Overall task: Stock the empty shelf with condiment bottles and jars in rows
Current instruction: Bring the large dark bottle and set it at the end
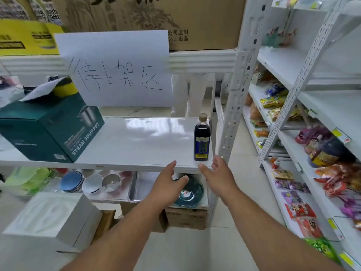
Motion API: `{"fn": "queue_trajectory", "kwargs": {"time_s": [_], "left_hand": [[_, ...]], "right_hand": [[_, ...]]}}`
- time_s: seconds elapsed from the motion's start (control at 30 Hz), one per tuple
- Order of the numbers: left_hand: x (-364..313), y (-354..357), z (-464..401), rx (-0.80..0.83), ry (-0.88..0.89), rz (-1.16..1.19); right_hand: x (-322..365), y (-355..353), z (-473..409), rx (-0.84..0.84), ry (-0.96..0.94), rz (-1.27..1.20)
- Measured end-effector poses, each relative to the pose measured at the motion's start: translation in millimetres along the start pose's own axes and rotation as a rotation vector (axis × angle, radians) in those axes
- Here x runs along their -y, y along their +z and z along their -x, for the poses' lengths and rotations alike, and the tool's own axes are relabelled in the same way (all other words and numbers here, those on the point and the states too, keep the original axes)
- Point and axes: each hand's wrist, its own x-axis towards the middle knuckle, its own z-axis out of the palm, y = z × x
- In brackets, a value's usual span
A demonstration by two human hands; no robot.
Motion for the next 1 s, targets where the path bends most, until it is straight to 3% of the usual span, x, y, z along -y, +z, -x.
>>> {"fn": "queue_trajectory", "kwargs": {"time_s": [0.47,0.77,1.0], "left_hand": [[-7.9,7.0,-92.0,0.046,-0.021,-0.012],[-9.5,-5.1,-170.5,0.139,0.029,-0.057],[-0.2,-14.9,-207.2,0.201,0.020,-0.024]], "right_hand": [[-0.9,13.9,-90.4,0.031,0.010,0.012],[0.7,34.3,-148.1,-0.084,0.107,0.069],[-9.0,35.0,-172.7,-0.179,0.058,0.127]]}}
